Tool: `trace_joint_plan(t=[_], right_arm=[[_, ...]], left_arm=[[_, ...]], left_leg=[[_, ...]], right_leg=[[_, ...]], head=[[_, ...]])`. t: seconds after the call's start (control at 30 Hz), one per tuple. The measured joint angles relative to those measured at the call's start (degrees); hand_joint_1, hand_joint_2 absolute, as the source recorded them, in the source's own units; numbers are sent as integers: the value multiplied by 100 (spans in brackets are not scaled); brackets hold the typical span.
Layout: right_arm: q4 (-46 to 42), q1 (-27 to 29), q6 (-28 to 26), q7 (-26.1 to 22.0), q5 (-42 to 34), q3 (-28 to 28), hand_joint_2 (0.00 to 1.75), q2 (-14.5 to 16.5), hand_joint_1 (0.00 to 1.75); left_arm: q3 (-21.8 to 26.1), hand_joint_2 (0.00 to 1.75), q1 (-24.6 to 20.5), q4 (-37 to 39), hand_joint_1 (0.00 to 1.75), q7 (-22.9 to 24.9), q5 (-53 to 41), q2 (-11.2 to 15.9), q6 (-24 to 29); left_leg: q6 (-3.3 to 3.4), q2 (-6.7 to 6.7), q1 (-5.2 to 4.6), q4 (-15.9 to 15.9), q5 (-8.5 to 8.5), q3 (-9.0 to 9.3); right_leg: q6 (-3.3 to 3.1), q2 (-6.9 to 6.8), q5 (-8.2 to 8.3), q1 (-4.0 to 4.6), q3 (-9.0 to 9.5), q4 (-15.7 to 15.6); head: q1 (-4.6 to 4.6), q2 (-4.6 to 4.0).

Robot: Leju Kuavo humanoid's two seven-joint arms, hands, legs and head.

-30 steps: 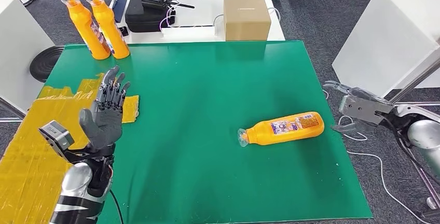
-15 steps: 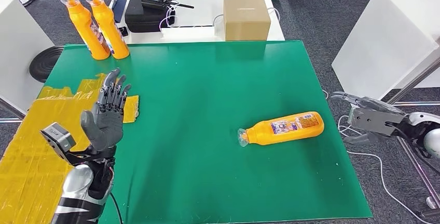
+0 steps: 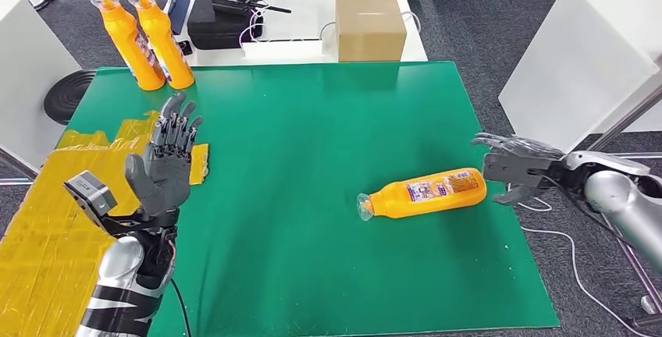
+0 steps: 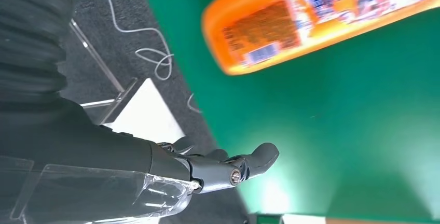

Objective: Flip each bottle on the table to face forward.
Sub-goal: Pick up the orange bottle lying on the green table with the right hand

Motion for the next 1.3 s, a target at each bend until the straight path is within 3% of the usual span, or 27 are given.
trace_joint_plan(t=[0.4,0.57,0.97,1.3], right_arm=[[1543,-690,-88,-233,294,888,175,1422,0],[2029,-818,-84,-297,307,1179,175,1831,0],[2573,-880,-64,-339,339,1515,175,2167,0],[2906,-920,-23,-365,522,1824,175,2230,0]], left_arm=[[-91,0,-266,168,0,80,75,-10,-44],[-139,0,-398,250,0,103,94,-15,-48],[-181,0,-522,396,0,130,162,-15,-45],[-220,0,-604,489,0,167,216,-15,-9]], left_leg=[[-1,-1,11,0,1,-2],[-2,-1,10,0,2,-1],[-1,-1,7,1,1,-2],[-1,0,8,1,1,-1]], right_leg=[[0,3,0,4,-1,3],[0,3,0,4,-1,3],[0,3,0,2,-1,2],[0,4,0,2,-1,3]], head=[[1,0],[1,0],[2,0],[1,0]])
